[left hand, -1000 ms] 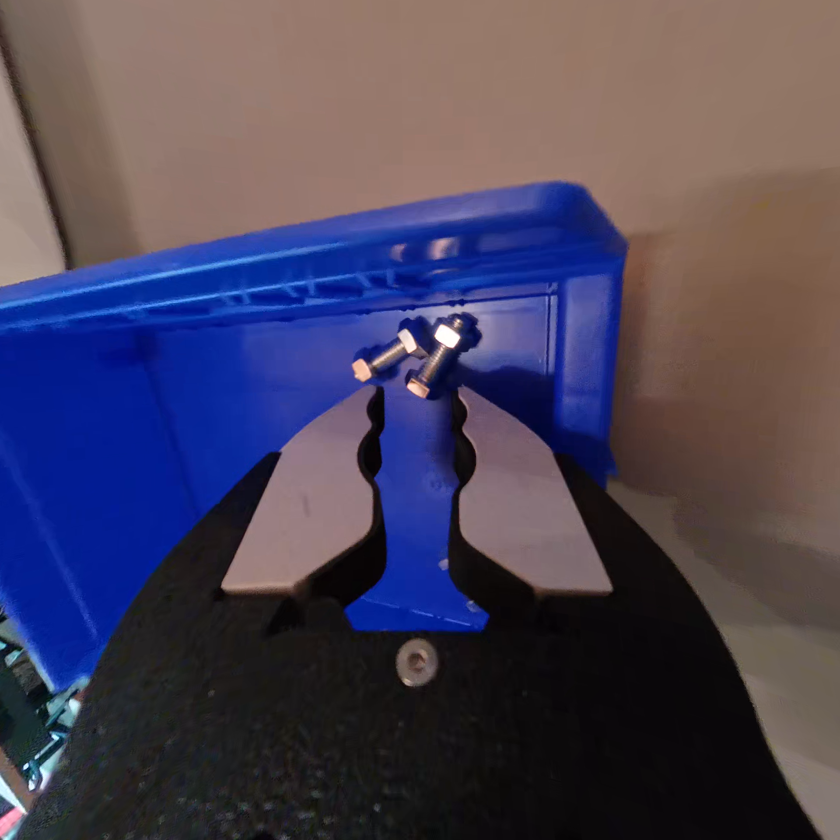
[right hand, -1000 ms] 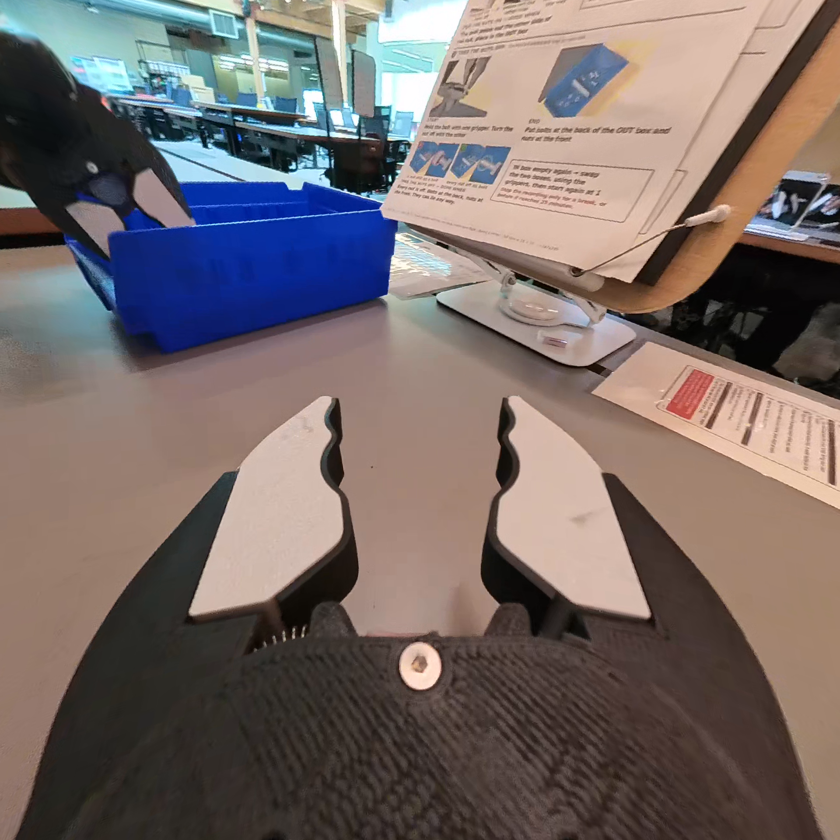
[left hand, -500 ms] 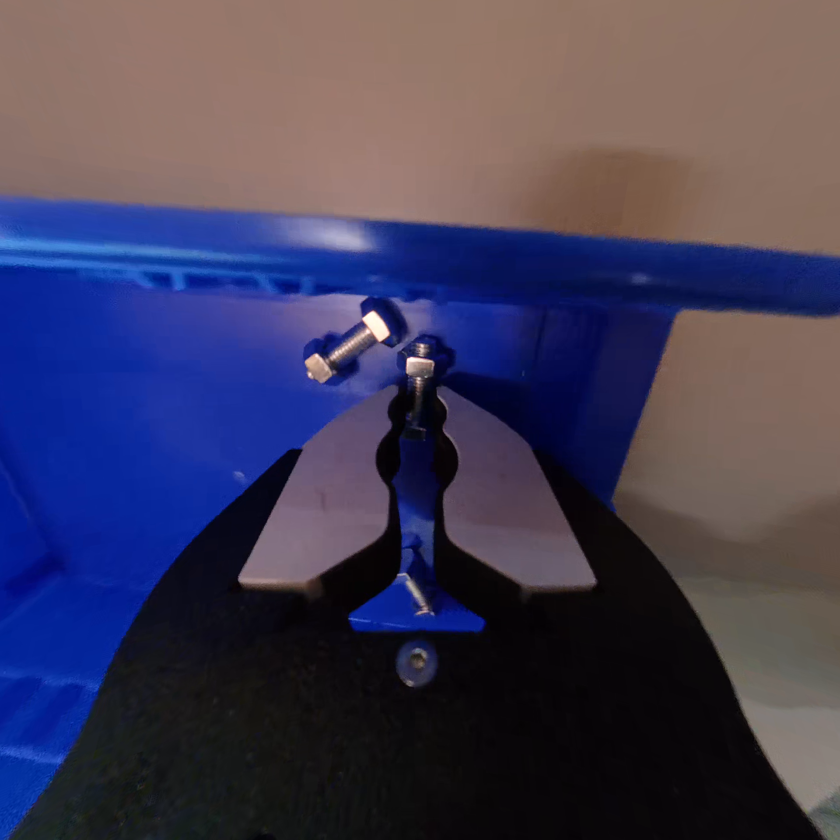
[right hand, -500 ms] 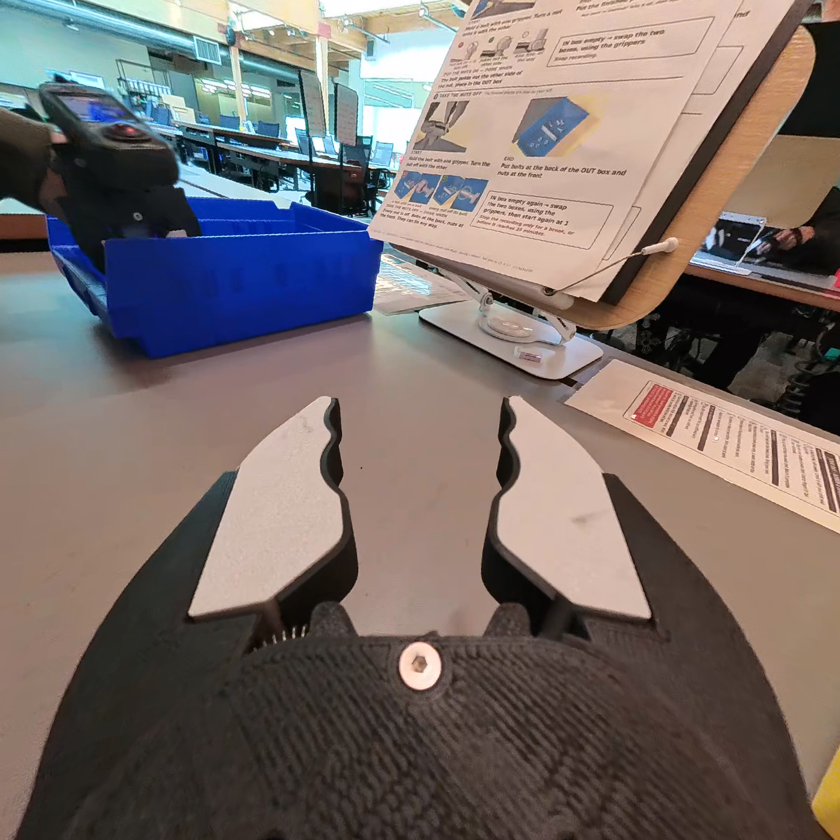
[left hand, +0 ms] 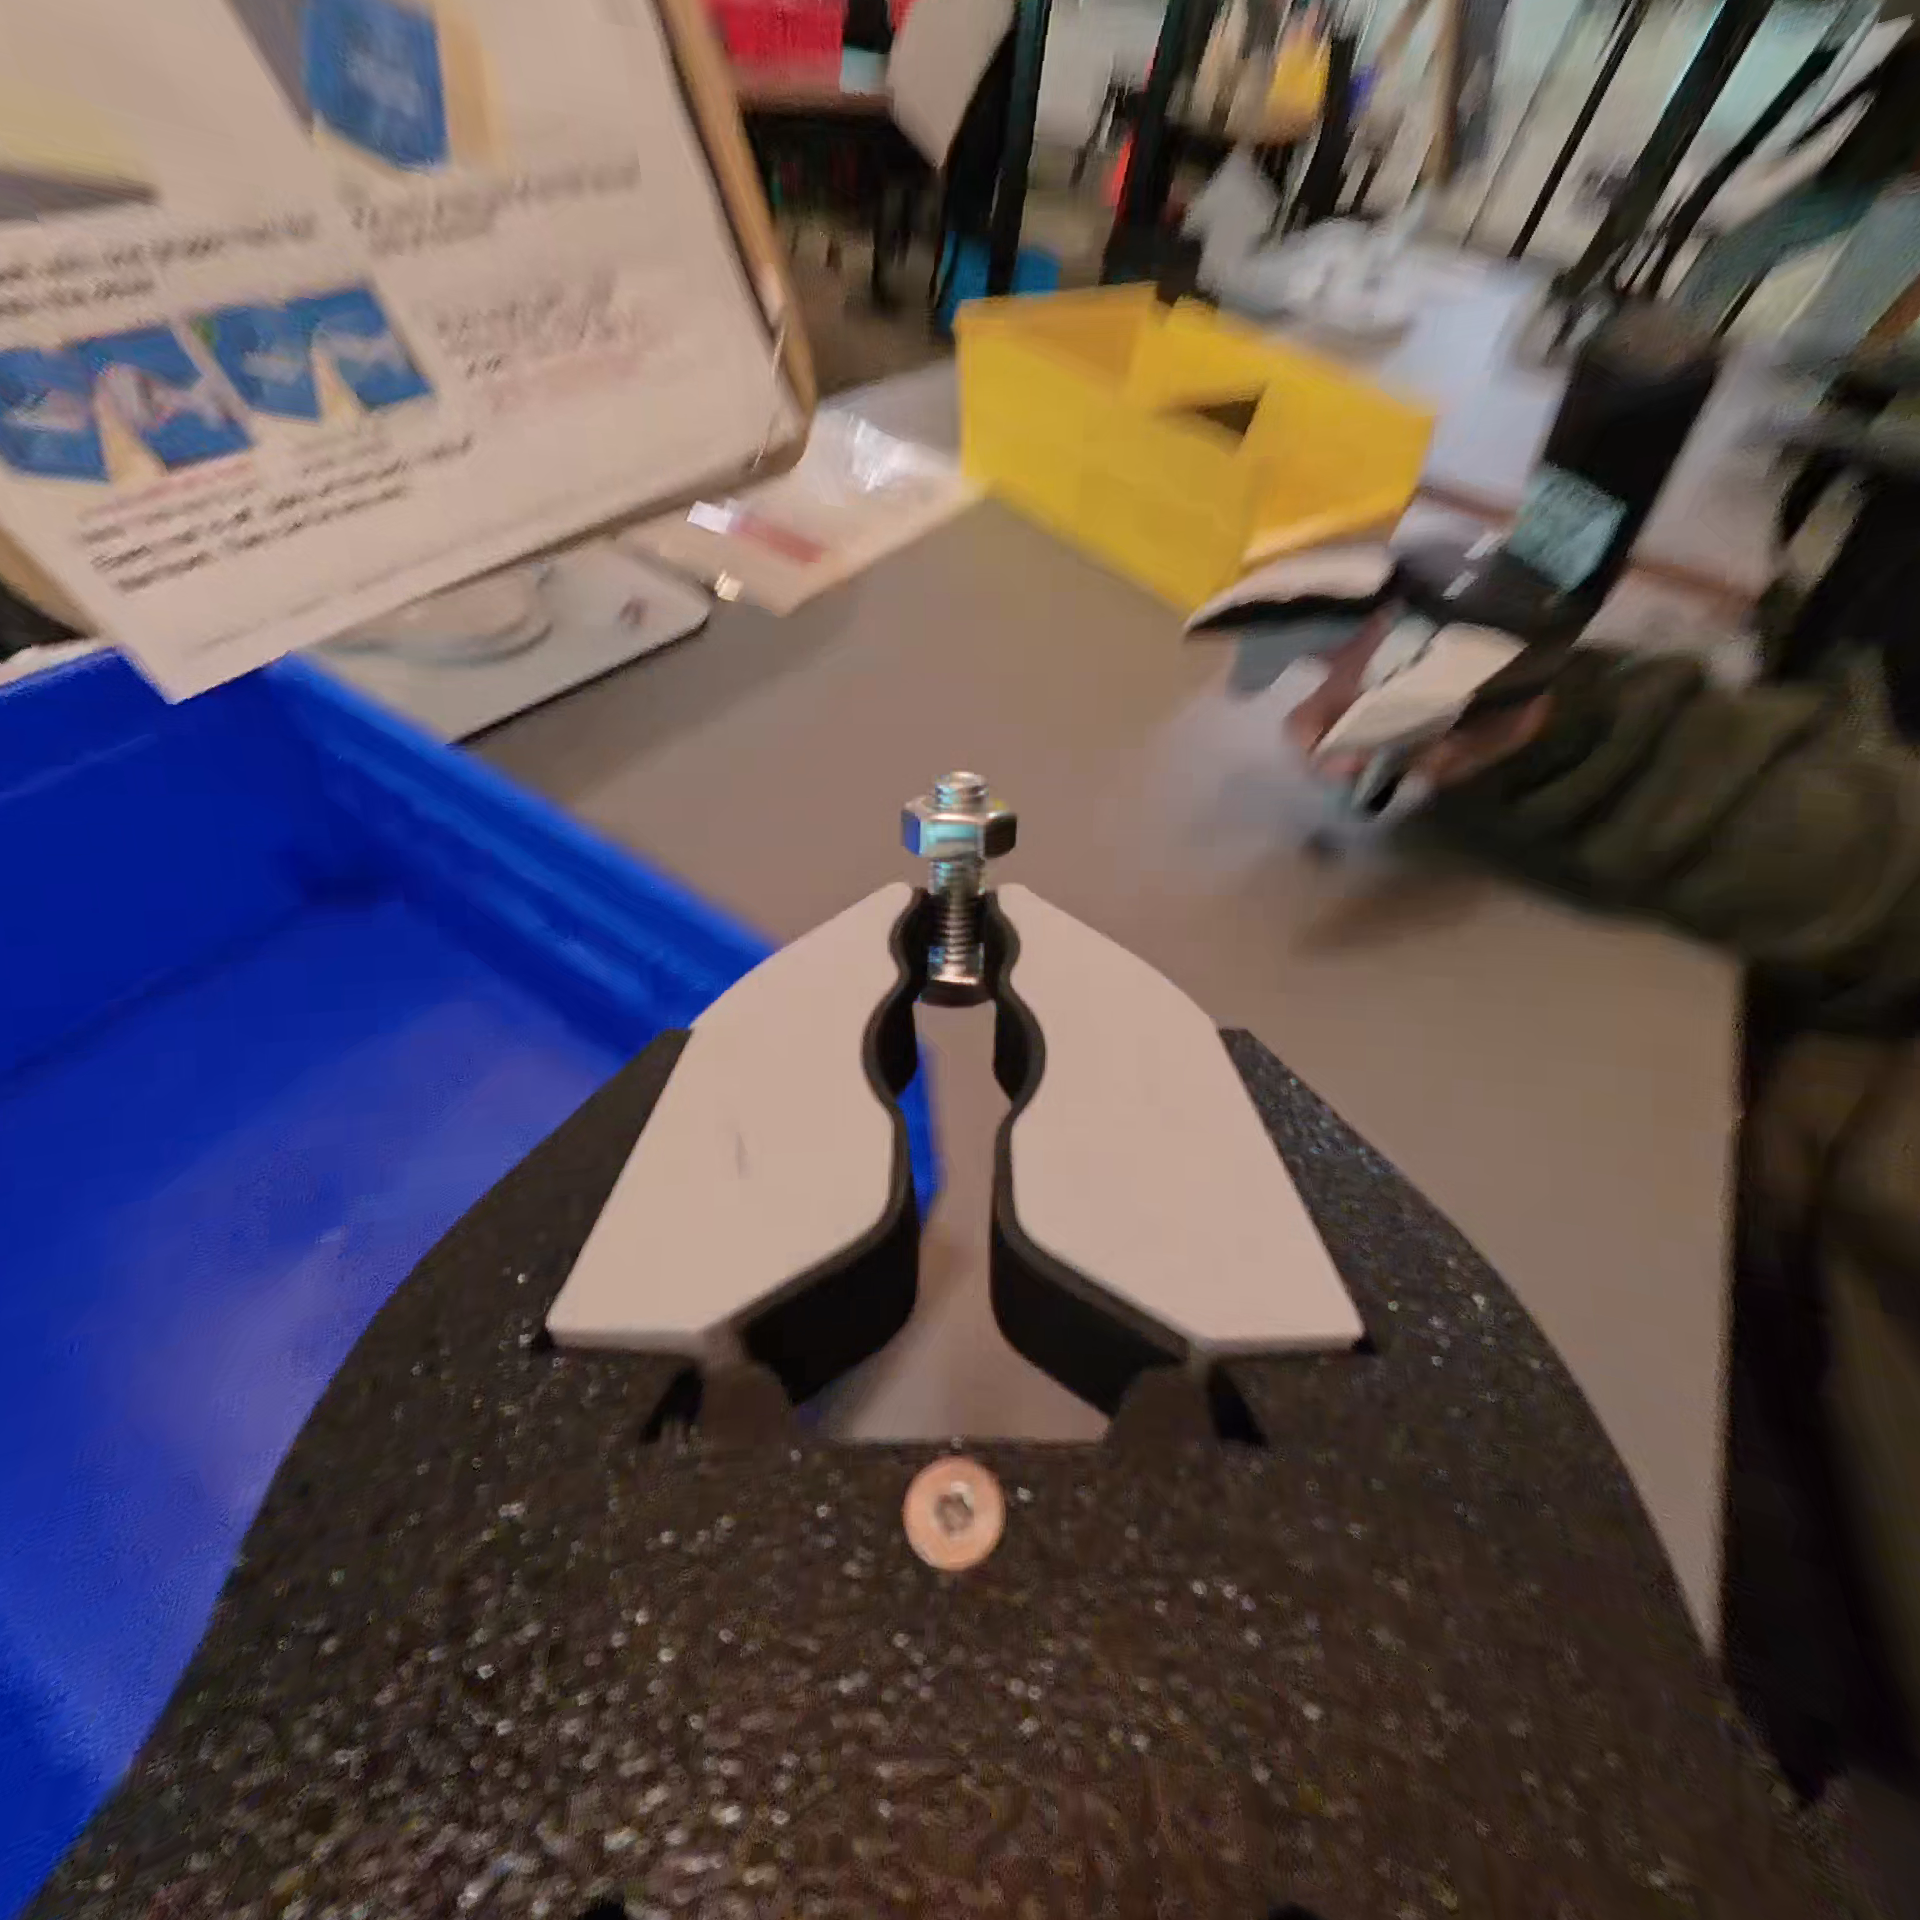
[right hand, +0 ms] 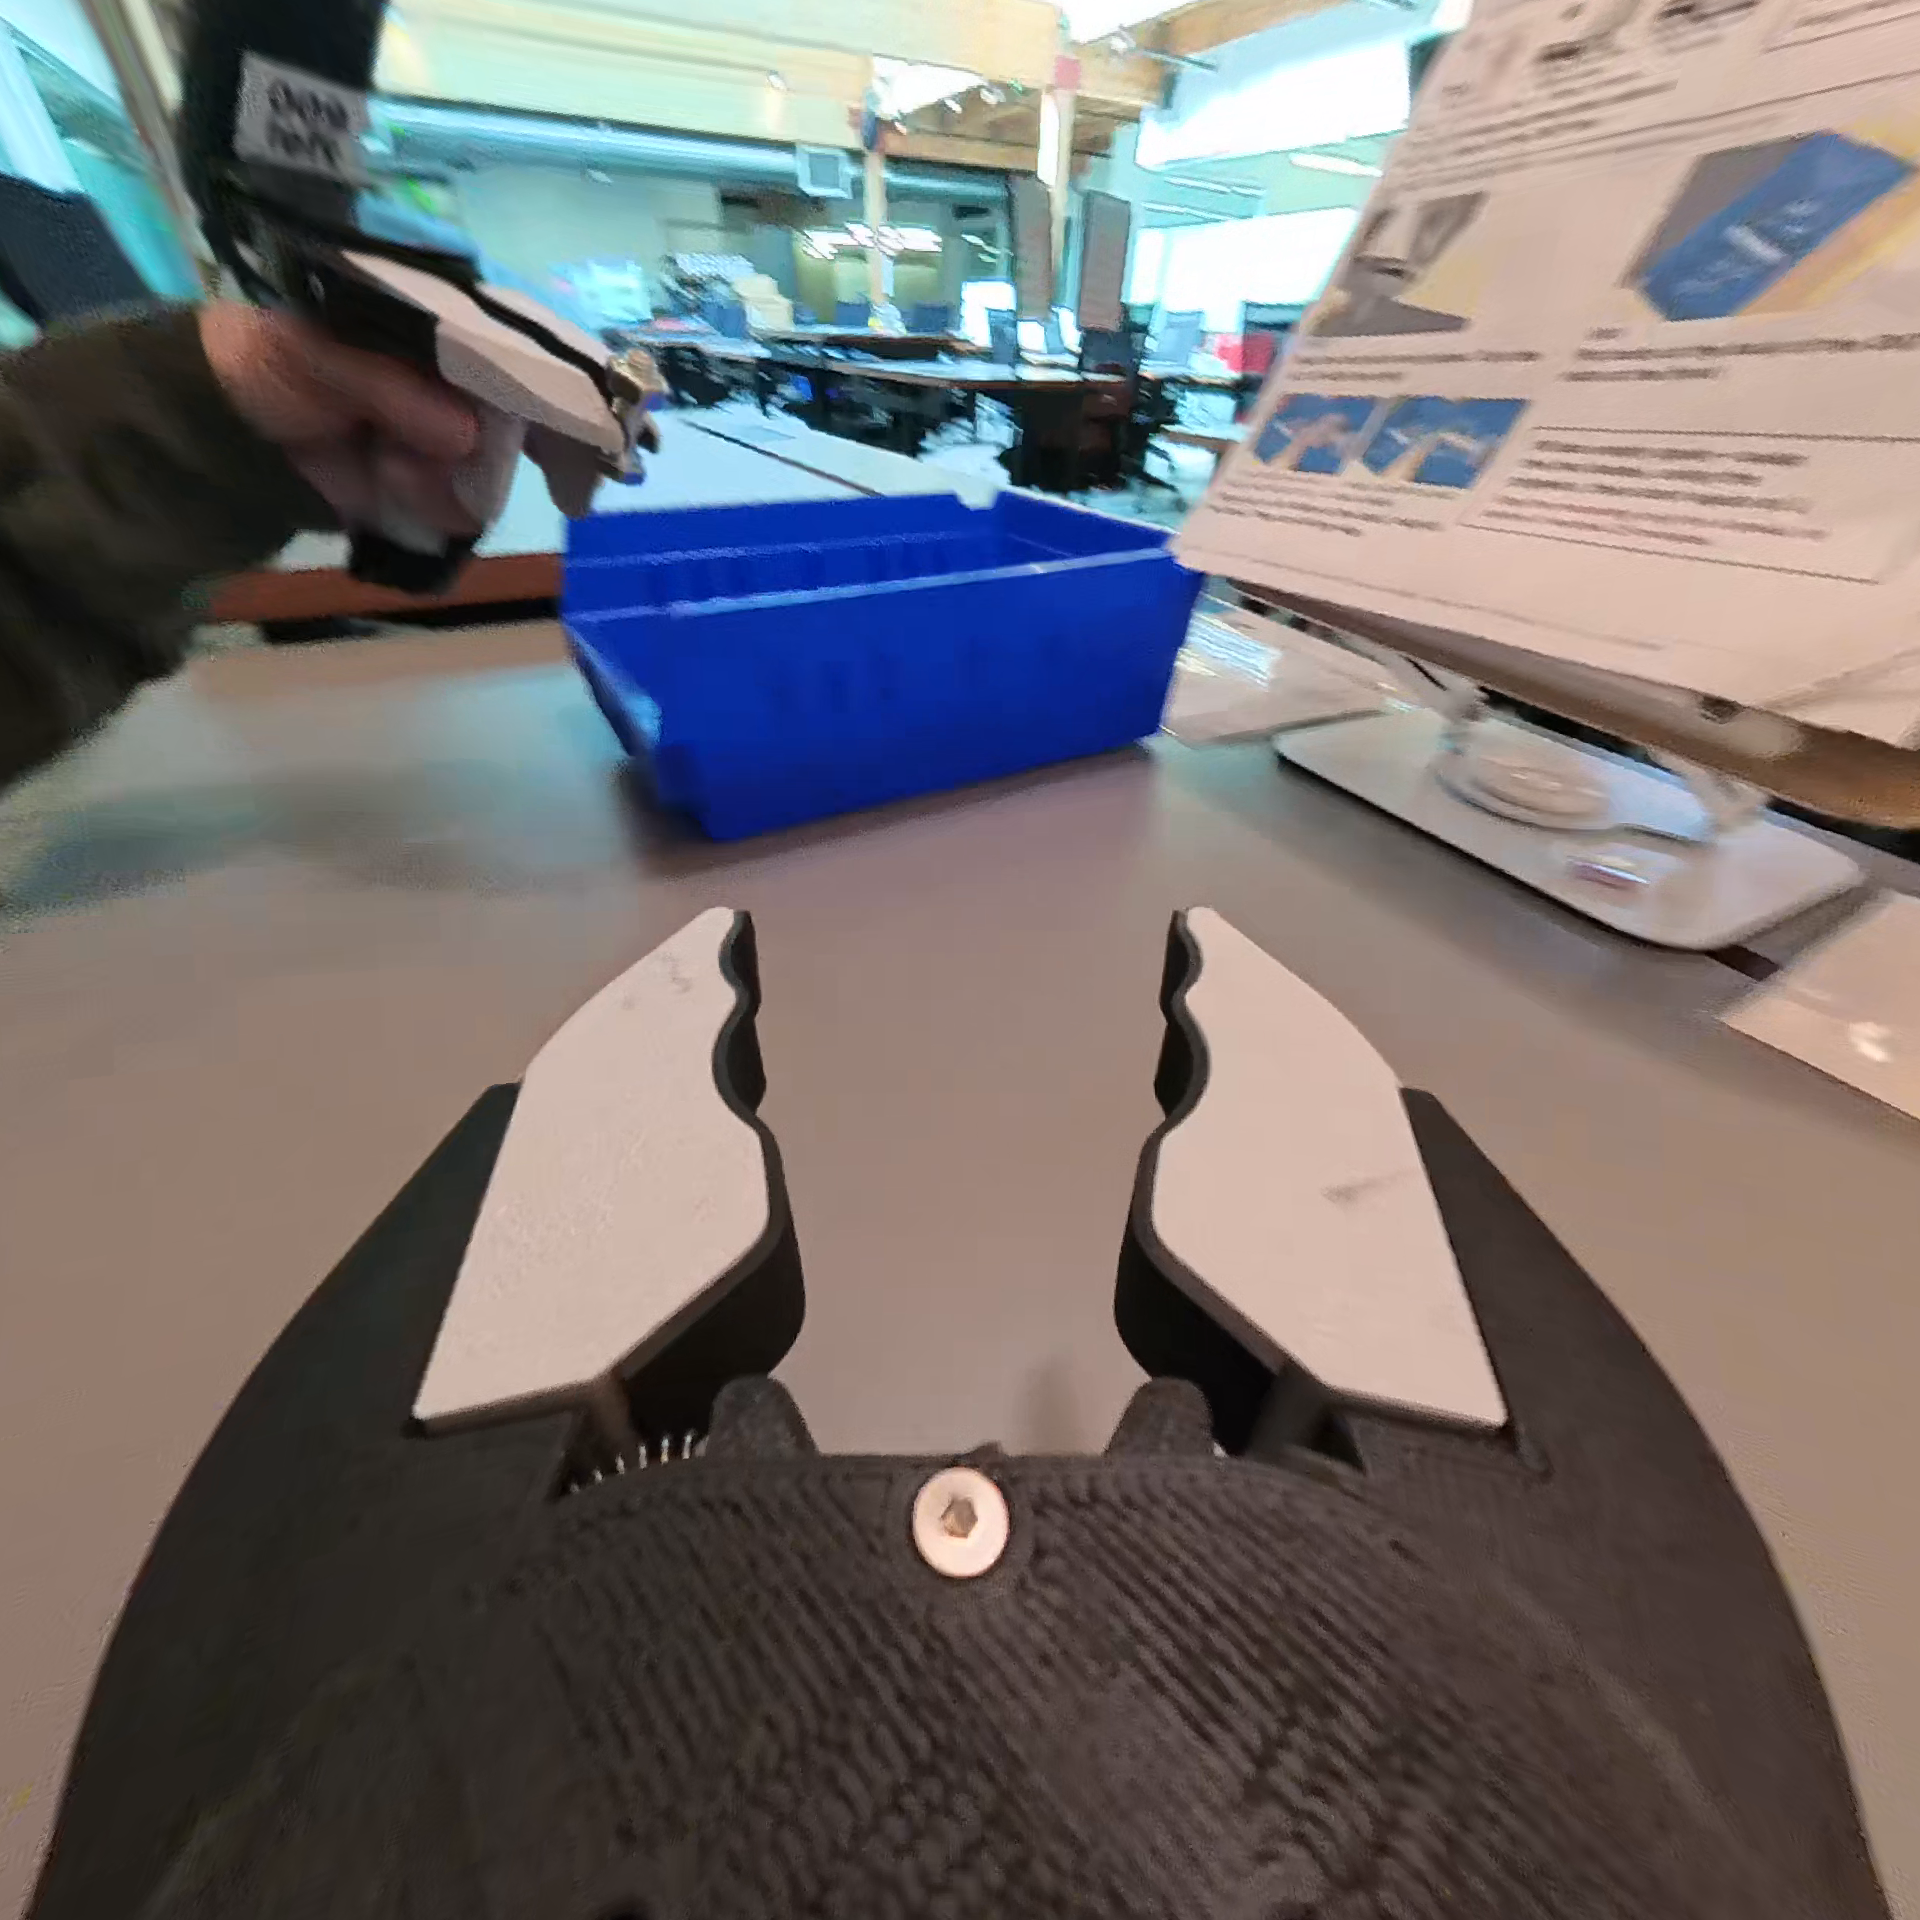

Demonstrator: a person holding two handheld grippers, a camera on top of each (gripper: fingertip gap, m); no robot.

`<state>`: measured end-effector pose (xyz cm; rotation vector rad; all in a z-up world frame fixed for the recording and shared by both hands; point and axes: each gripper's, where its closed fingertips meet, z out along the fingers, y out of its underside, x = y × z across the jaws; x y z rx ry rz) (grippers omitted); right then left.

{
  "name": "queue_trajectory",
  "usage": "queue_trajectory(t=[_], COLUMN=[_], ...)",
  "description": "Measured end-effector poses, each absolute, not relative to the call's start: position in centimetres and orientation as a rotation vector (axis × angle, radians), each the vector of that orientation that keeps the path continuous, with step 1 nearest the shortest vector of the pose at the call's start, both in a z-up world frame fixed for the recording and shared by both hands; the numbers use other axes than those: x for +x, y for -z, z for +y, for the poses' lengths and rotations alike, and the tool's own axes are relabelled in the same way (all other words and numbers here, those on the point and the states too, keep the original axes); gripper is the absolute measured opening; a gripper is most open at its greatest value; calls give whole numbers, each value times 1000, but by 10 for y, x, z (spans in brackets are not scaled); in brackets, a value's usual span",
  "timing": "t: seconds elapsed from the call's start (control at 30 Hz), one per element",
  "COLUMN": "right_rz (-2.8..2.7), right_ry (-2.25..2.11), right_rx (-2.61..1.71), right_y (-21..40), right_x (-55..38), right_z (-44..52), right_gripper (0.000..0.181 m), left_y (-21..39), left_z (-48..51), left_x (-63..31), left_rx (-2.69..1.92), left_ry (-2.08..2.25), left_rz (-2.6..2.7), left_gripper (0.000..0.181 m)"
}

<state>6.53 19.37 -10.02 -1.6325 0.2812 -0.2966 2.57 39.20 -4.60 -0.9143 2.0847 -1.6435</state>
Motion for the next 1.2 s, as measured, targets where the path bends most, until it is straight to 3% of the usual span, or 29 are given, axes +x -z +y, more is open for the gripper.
queue_trajectory(t=[0.03, 0.3, 0.7, 0.93, 0.97, 1.03, 1.2], right_rz=[256, -10, -29, 41, 129, 204, 72], right_ry=[258, 12, -6, -12, 38, 37, -113], right_rx=[-1616, -1487, -1489, -1480, -1472, -1445, -1416], right_y=[95, 49, 69, 67, 67, 67, 56], right_x=[58, 3, -5, 9, 25, 40, 2], right_z=[204, 261, 251, 244, 237, 225, 239], right_gripper=[73, 47, 25, 32, 14, 27, 36], left_y=[38, 63, 88, 83, 82, 84, 86], left_z=[379, 270, 230, 236, 237, 237, 232], left_x=[17, -5, -5, -7, -9, -7, -7], left_rx=[-915, -851, -707, -698, -687, -701, -678], left_ry=[1743, 2120, 2179, 2231, 2234, 2196, 2143], left_rz=[2016, 1802, 1834, 1781, 1777, 1785, 1813], left_gripper=[9, 9, 9, 9, 9, 9, 9])
